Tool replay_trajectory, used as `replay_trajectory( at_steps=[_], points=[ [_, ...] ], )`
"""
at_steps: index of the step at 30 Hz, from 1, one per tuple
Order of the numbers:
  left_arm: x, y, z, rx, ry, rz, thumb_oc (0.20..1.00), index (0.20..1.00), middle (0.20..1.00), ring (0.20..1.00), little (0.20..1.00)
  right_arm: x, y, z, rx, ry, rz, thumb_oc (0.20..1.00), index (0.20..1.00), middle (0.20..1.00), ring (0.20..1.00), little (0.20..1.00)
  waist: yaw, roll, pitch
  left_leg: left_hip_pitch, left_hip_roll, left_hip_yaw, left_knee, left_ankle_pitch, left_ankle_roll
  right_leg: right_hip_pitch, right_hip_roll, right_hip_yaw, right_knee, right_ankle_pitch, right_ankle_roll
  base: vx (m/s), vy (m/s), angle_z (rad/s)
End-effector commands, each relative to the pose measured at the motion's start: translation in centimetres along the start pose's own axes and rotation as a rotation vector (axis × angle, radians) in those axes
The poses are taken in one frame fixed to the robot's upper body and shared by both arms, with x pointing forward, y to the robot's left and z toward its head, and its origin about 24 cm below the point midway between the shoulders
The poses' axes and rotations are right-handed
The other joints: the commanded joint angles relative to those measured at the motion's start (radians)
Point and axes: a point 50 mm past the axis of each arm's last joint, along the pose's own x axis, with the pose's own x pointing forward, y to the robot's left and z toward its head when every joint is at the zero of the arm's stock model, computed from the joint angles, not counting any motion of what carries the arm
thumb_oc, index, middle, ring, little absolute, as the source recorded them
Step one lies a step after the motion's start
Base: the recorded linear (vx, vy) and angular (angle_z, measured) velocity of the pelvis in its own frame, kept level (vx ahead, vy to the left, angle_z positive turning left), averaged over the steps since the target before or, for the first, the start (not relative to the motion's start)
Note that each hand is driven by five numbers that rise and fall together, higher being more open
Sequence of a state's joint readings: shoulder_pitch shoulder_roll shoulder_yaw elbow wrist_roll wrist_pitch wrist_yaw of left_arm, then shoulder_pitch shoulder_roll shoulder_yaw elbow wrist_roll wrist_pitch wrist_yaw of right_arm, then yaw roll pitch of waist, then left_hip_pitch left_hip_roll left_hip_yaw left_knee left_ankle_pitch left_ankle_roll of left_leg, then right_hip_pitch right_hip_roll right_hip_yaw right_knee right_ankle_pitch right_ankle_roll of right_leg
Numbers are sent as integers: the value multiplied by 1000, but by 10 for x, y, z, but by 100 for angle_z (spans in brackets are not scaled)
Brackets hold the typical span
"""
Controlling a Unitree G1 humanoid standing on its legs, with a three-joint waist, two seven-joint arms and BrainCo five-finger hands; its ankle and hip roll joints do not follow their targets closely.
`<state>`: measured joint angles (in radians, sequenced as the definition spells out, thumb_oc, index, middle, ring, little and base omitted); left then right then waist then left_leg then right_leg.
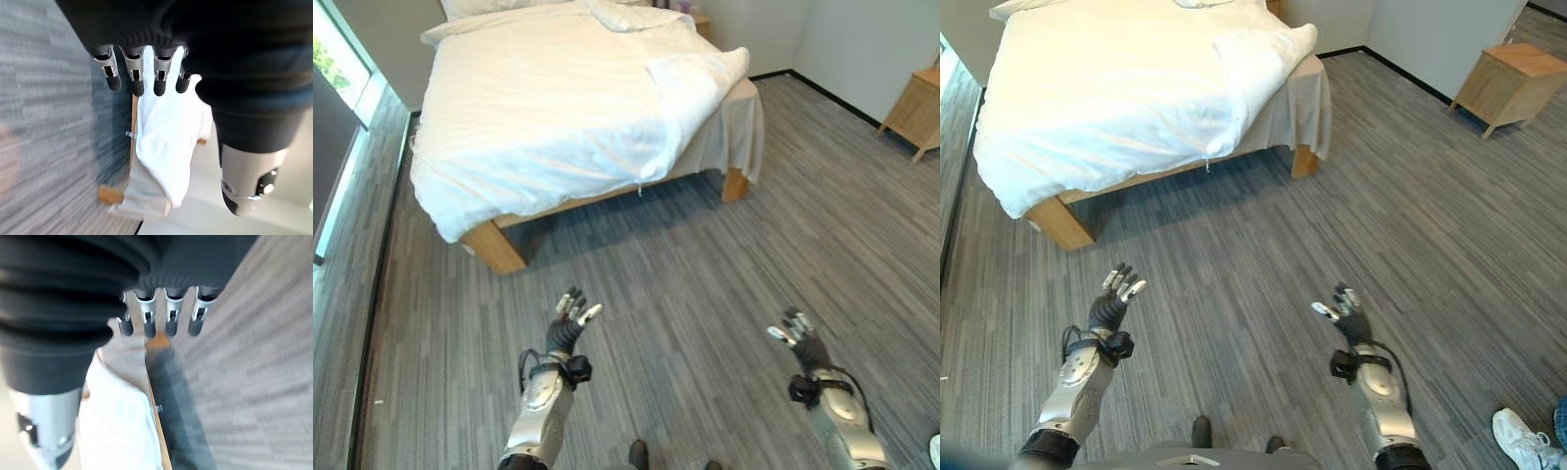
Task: Making the bed.
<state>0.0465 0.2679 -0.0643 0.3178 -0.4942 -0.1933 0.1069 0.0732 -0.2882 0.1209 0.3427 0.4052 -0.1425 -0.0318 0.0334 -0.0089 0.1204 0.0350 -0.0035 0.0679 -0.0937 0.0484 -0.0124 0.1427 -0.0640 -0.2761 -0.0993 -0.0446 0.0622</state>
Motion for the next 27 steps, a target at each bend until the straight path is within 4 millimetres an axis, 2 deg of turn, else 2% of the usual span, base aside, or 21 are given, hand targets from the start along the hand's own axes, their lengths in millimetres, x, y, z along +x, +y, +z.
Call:
replay_trajectory(
  at_steps=[1,3,5,6,7,8,9,10,11,13,14,15,16,17,18,20,21,23,24,26,27],
  points=[
    [7,9,24,44,-120,17,1000,1000,1000,1000,1000,10,-1,31,21,-143,23,1000,1000,1000,1000,1000,19,-39,-15,33,20,-7,6,-25,-45,-17,-63,34,21,59,72,109,114,-1],
    [6,13,23,40,-112,43,1000,1000,1000,1000,1000,13,4,39,46,-175,28,1000,1000,1000,1000,1000,29,-39,-8,28,12,-1,6,-36,-34,-41,-78,46,61,52,86,73,108,-8],
    [6,18,24,43,-115,59,1000,1000,1000,1000,1000,14,6,46,50,-204,38,1000,1000,1000,1000,1000,38,-29,10,29,9,8,6,-53,-10,-145,-109,68,246,59,108,10,117,-21],
    [5,21,25,51,-114,67,1000,1000,1000,1000,1000,15,11,49,51,-218,52,1000,1000,1000,1000,1000,42,-27,26,37,4,27,9,-65,6,-201,-126,75,376,101,136,255,132,-53],
    [3,23,23,89,-100,52,1000,1000,1000,1000,1000,12,12,46,7,-209,68,1000,1000,1000,1000,1000,12,-11,50,89,19,21,6,-83,9,-325,-144,99,517,184,161,449,39,-58],
    [4,24,27,106,-113,38,1000,1000,1000,1000,1000,11,9,46,7,-207,57,1000,1000,1000,1000,1000,-3,-9,49,124,30,28,6,-92,-14,-340,-176,53,381,195,150,501,-56,-33],
    [3,24,27,103,-116,33,1000,1000,1000,1000,1000,11,7,46,13,-204,54,1000,1000,1000,1000,1000,-7,-7,53,125,35,25,6,-102,-20,-331,-185,48,354,194,148,671,-347,6],
    [10,17,35,101,-140,3,1000,1000,1000,1000,1000,16,2,52,62,-229,14,1000,1000,1000,1000,1000,-44,-19,65,178,75,-3,6,-134,-68,-392,-200,72,106,260,170,751,-469,38],
    [19,7,44,100,-169,-25,1000,1000,1000,1000,1000,16,2,55,51,-236,15,1000,1000,1000,1000,1000,-61,-23,63,215,116,-15,6,-157,-95,-402,-192,89,51,292,193,685,-437,56],
    [21,3,46,100,-177,-38,1000,1000,1000,1000,1000,16,4,58,48,-247,31,1000,1000,1000,1000,1000,-59,-27,59,235,133,-23,6,-153,-108,-391,-192,63,74,295,190,425,-360,69],
    [19,-2,40,93,-160,-53,1000,1000,1000,1000,1000,17,4,49,25,-202,49,1000,1000,1000,1000,1000,-61,-26,39,232,198,-22,98,-67,-129,-375,-158,28,140,237,151,422,-405,39],
    [19,-2,39,93,-160,-53,1000,1000,1000,1000,1000,17,4,49,24,-201,49,1000,1000,1000,1000,1000,-62,-24,38,230,200,-24,101,-70,-131,-377,-157,26,143,234,149,378,-385,17],
    [17,-2,36,88,-147,-49,1000,1000,1000,1000,1000,17,5,46,28,-188,51,1000,1000,1000,1000,1000,-67,-20,37,198,226,-25,211,7,-134,-364,-133,22,169,205,120,250,-339,2],
    [18,-1,35,65,-141,-29,1000,1000,1000,1000,1000,17,4,45,61,-183,49,1000,1000,1000,1000,1000,-66,-34,41,129,242,-38,411,95,-126,-333,-110,7,178,177,82,517,-776,-17],
    [17,-4,33,-7,-125,-39,1000,1000,1000,1000,1000,15,3,40,149,-173,39,1000,1000,1000,1000,1000,-31,-79,77,-12,266,0,714,144,-94,-224,-66,-14,143,132,16,563,-833,-5],
    [15,-7,33,-7,-125,-58,1000,1000,1000,1000,1000,18,-5,41,97,-154,16,1000,1000,1000,1000,1000,57,-104,120,-196,188,11,865,84,-85,-87,-18,-6,62,87,-4,615,-632,-44],
    [15,-7,32,-25,-121,-57,1000,1000,1000,1000,1000,20,-5,43,103,-156,12,1000,1000,1000,1000,1000,73,-104,126,-245,190,28,878,82,-91,-56,-9,-1,42,84,-3,501,-309,-77],
    [15,-9,31,-48,-115,-56,1000,1000,1000,1000,1000,22,-5,44,120,-157,8,1000,1000,1000,1000,1000,88,-105,122,-280,193,53,835,89,-98,-32,-4,3,25,75,-2,259,-79,-47],
    [15,-8,28,-54,-106,-52,1000,1000,1000,1000,1000,23,-4,46,142,-170,7,1000,1000,1000,1000,1000,103,-97,116,-304,191,77,730,103,-104,-5,4,11,17,63,1,482,-5,-117],
    [14,-4,24,-39,-95,-35,1000,1000,1000,1000,1000,23,-2,50,134,-191,14,1000,1000,1000,1000,1000,137,-64,91,-328,122,68,415,138,-93,44,27,43,12,9,10,796,74,-128],
    [14,-8,17,-42,-70,-45,1000,1000,1000,1000,1000,23,1,46,127,-176,27,1000,1000,1000,1000,1000,155,-38,62,-314,60,10,192,165,-92,74,51,63,12,-23,16,812,93,-34]
  ],
)
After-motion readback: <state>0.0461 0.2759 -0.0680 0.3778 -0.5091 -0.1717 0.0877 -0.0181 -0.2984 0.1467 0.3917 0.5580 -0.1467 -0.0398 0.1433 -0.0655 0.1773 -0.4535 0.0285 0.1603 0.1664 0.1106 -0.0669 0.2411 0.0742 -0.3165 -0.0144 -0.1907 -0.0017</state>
